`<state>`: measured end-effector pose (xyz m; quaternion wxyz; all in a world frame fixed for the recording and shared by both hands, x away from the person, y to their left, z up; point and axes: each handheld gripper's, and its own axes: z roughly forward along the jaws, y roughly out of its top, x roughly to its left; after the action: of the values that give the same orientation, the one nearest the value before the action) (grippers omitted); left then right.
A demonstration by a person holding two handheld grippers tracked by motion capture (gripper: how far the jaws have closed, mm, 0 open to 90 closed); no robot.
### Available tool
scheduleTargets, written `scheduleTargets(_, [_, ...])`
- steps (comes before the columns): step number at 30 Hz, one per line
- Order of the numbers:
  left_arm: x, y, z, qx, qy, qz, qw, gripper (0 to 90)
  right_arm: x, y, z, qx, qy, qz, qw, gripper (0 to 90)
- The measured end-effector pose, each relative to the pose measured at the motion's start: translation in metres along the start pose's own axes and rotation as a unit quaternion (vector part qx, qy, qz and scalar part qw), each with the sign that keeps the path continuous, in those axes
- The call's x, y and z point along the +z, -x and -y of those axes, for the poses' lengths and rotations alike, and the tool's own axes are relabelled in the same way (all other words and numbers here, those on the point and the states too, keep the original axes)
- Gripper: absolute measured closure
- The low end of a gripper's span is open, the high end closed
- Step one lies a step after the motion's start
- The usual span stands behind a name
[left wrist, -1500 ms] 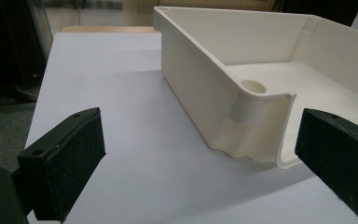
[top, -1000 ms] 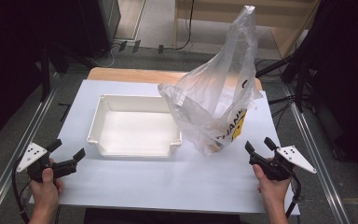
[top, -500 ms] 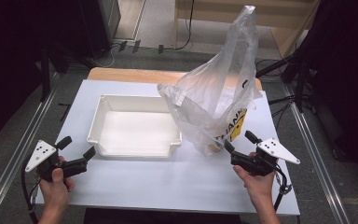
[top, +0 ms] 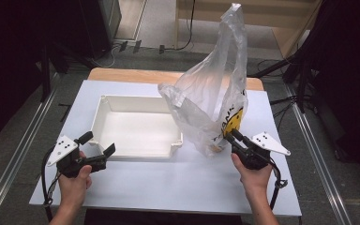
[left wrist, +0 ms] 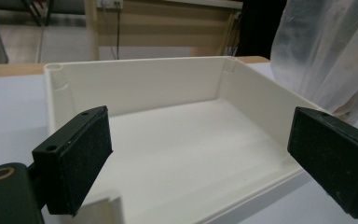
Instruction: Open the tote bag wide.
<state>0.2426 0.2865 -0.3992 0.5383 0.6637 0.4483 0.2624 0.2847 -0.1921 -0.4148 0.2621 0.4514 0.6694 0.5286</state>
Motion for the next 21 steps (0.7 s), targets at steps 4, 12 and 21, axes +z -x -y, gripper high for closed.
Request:
scheduleTargets(4, [0.010,0.013,-0.003,0.003,0.000,0.017,0.9998,6.6,0.000,0.000,0.003,-0.010,-0.005,-0.002,0.9999,90.0])
scheduleTargets(12, [0.033,0.040,-0.007,0.005,0.002,0.048,0.9988,12.6,-0.003,0.003,0.006,-0.005,-0.004,0.005,1.0000,90.0])
scheduleTargets(21, [0.054,0.074,-0.016,0.028,0.003,0.087,0.9958,14.9,-0.015,-0.003,0.001,0.005,0.049,-0.012,0.9987,30.2])
